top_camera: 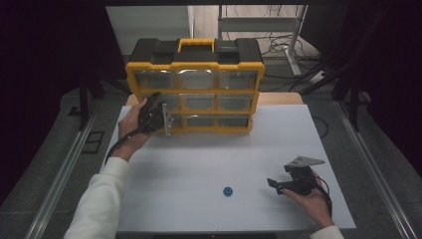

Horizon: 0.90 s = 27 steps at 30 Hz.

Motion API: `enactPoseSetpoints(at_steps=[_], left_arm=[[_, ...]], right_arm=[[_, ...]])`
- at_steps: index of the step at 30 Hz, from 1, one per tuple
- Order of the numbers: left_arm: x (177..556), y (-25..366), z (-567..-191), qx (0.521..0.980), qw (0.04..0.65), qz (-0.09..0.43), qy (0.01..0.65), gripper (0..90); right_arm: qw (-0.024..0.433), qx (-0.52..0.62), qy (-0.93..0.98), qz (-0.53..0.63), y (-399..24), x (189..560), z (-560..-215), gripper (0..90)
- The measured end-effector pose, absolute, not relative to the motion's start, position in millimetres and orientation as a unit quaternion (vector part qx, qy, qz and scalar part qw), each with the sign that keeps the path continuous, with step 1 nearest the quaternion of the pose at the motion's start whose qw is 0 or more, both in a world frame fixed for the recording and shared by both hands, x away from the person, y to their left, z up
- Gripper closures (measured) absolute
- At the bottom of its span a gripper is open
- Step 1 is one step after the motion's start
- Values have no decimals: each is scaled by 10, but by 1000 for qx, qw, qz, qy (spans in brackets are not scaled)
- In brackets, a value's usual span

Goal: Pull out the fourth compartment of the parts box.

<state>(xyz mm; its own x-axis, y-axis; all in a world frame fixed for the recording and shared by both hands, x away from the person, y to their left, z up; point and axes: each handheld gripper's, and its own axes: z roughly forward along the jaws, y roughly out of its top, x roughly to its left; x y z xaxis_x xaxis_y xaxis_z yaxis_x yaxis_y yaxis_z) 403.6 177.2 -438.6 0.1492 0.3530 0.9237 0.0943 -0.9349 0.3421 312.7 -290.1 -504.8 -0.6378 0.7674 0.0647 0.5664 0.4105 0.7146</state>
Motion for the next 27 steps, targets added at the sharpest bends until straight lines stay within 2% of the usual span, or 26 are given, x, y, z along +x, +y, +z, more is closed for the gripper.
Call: enactPoseSetpoints(at_steps=[5, 27], left_arm=[[4035, 1775, -4378, 744, 112, 639, 160, 682], [3939, 1790, -4363, 744, 118, 640, 155, 711]], right_arm=[[137, 403, 828, 365, -2903, 3125, -5045, 127], [137, 402, 829, 363, -2900, 3122, -5047, 127]])
